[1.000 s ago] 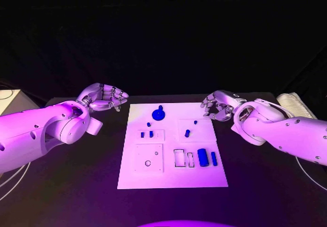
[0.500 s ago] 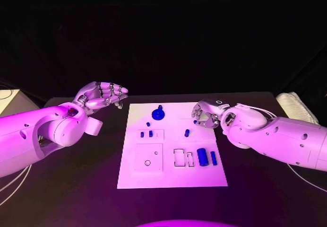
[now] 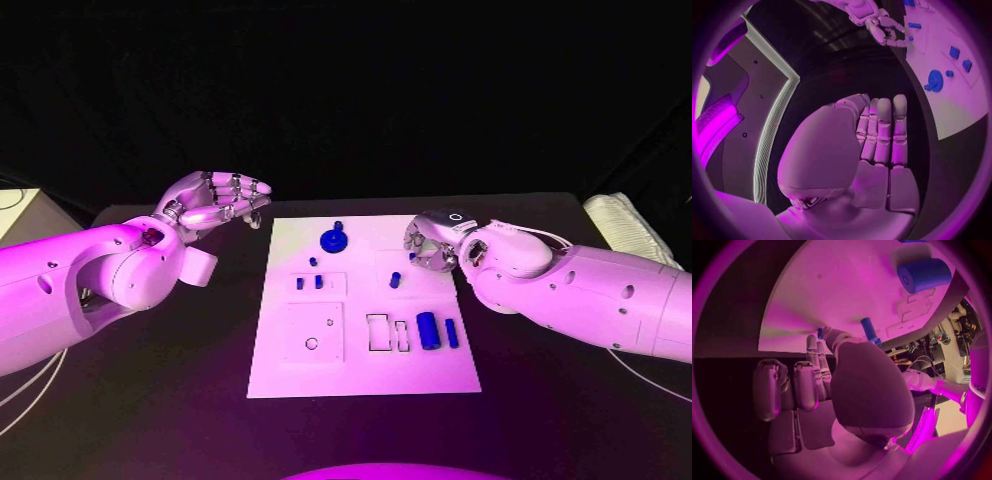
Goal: Assemble the parts on the task board
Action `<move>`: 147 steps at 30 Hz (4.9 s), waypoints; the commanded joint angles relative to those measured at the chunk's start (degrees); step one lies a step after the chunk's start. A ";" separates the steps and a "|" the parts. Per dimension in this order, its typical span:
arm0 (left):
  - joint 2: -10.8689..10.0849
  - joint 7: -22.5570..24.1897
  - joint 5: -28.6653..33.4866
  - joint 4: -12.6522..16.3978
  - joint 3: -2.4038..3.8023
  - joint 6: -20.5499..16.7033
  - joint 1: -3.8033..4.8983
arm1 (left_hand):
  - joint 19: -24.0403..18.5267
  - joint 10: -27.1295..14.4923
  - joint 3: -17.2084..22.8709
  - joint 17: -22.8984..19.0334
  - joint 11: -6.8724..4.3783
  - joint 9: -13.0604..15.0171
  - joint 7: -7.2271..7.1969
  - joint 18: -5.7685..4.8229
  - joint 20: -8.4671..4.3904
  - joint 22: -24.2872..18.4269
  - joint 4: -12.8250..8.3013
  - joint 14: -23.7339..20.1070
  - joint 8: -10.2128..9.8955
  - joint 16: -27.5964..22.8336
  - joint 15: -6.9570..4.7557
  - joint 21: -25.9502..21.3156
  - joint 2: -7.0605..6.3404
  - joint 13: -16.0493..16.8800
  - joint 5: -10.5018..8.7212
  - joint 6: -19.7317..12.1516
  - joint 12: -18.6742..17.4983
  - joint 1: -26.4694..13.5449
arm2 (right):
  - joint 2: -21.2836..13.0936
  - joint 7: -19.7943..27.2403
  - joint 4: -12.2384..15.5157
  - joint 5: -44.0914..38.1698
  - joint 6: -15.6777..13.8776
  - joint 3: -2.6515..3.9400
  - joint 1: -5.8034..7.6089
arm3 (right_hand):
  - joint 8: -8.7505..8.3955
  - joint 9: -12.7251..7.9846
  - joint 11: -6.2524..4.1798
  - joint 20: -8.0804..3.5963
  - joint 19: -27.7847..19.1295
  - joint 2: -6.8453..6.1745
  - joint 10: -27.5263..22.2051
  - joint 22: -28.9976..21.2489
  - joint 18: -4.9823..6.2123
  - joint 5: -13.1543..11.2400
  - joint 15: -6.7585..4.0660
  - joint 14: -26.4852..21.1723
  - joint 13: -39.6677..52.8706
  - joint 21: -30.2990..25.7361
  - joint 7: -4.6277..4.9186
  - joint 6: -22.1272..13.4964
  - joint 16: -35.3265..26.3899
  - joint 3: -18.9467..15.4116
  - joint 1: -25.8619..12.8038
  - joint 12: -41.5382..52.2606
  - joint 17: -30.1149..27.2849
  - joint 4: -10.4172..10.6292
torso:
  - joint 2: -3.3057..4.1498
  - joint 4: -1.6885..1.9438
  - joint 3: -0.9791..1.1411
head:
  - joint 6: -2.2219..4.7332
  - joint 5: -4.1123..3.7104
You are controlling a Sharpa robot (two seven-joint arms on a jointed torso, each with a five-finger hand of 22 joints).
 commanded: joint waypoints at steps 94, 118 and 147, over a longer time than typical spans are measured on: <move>3.27 -2.20 0.91 0.17 -0.01 -0.10 0.06 | 0.20 -0.92 0.08 0.25 0.37 0.21 0.20 0.75 -0.17 -0.22 -0.75 -0.09 -0.23 -0.45 0.08 -0.50 -0.20 0.08 -0.25 -1.16 -0.30 -1.16 | 3.89 -2.22 17.48 -0.41 -6.55 -0.60 -6.02 | 1.31 3.37 -0.31 -0.45 3.18 4.65 5.49 10.22 0.23 0.24 -1.06 2.79 -2.95 2.70 0.00 3.54 -0.28 8.72 -4.64 -2.87 -1.64 -9.02 | -0.19 -0.22 -0.01 | -2.38 5.83; 3.58 -2.54 0.90 0.22 -0.01 0.25 0.06 | 0.21 -0.95 0.09 0.26 0.39 0.24 0.20 0.75 -0.15 -0.24 -0.74 -0.09 -0.20 -0.46 0.10 -0.54 -0.18 0.08 -0.25 -1.15 -0.31 -1.24 | 5.90 -3.05 15.43 -2.19 -4.52 -0.70 -7.28 | 1.25 3.49 -0.25 -0.42 3.19 4.43 5.42 10.26 0.23 0.22 -1.01 2.78 -3.05 2.73 0.07 3.39 -0.21 8.75 -5.08 -2.87 -1.59 -9.36 | -0.20 -0.14 -0.01 | -3.80 6.82; 3.40 -2.82 0.88 0.27 -0.01 0.31 0.07 | 0.25 -1.15 0.11 0.32 0.44 0.34 0.22 0.76 -0.10 -0.31 -0.83 -0.12 -0.13 -0.51 0.14 -0.67 -0.23 0.10 -0.24 -1.21 -0.38 -1.41 | 7.15 -3.17 13.92 -3.81 -4.51 -0.72 -8.11 | 1.24 3.54 -0.25 -0.40 3.17 4.38 5.42 10.23 0.24 0.22 -0.99 2.79 -3.08 2.66 0.08 3.36 -0.14 8.77 -5.24 -2.86 -1.50 -9.47 | -0.26 -0.20 -0.05 | -4.45 7.17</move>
